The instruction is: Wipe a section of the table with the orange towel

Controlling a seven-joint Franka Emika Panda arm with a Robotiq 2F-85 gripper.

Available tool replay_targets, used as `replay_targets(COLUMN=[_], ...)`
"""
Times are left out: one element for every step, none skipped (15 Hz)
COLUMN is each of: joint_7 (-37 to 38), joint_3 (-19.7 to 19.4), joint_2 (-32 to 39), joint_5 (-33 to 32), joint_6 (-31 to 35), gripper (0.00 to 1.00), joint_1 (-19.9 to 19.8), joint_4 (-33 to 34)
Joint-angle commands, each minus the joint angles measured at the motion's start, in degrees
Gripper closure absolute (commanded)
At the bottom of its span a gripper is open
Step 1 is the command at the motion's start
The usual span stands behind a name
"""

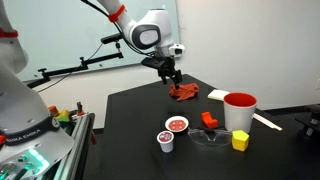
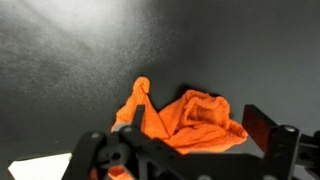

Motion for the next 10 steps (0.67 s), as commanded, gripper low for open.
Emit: replay_targets(joint_7=[-3.45, -3.06, -3.17, -3.26, -3.11, -3.35, -3.06, -3.20, -3.04, -2.81], joint_3=[3.71, 4.24, 4.98, 5.63, 6.20, 6.98, 7.17, 7.66, 7.65, 7.48], joint_2=[5.19, 6.71, 7.99, 9.12, 10.10, 10.96, 11.91, 12.58, 13.29, 13.99], joint_5=[1.50, 0.90, 0.83, 0.63, 0.45, 0.59, 0.24, 0.16, -0.24, -0.71], joint_6=[2.65, 3.43, 3.84, 4.48, 4.24, 4.37, 4.35, 4.13, 3.74, 3.45], gripper=[0.00, 0.00, 0.00, 0.00, 0.00, 0.00, 0.00, 0.00, 0.00, 0.00], joint_1=[-3.50, -3.91, -4.49, -4.98, -5.34, -5.89, -5.89, -6.20, -6.15, -5.97], joint_4=[6.11, 7.67, 9.23, 10.53, 11.97, 13.06, 14.15, 14.99, 15.78, 16.46])
